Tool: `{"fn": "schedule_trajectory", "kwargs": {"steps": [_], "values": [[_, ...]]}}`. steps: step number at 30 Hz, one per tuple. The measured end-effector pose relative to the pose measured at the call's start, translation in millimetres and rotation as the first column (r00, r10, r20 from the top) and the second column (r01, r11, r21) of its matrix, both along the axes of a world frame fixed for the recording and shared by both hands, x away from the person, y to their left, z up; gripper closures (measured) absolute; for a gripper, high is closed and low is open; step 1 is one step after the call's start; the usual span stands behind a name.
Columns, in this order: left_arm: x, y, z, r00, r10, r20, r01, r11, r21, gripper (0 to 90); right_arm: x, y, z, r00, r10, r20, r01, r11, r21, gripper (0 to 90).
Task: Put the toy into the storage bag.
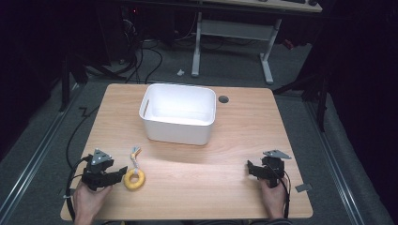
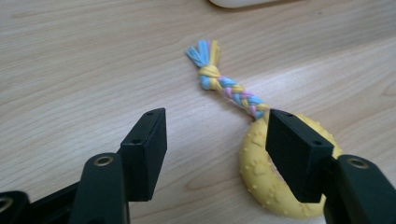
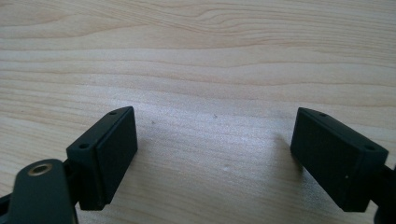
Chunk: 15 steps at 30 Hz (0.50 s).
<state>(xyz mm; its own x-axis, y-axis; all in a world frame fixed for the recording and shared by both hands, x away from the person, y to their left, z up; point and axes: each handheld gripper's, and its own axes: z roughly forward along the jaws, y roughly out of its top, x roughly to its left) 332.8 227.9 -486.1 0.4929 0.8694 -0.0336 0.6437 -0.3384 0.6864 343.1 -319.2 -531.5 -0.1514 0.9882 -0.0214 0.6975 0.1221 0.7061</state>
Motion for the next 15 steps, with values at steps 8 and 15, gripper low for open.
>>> {"fn": "schedule_trajectory", "kwargs": {"steps": [8, 15], "values": [[-1.6, -12.4, -1.8, 0.9994, -0.026, -0.024, 0.027, 0.9993, 0.026, 37.9, -0.3, 0.5, 0.0, 1.0, -0.003, 0.0, 0.003, 1.0, 0.002, 14.6], [-0.9, -20.4, -7.3, 0.9981, -0.034, -0.052, 0.037, 0.9975, 0.061, 38.5, -0.5, 0.8, 0.0, 1.0, -0.001, 0.0, 0.001, 1.0, 0.004, 14.6]]}}
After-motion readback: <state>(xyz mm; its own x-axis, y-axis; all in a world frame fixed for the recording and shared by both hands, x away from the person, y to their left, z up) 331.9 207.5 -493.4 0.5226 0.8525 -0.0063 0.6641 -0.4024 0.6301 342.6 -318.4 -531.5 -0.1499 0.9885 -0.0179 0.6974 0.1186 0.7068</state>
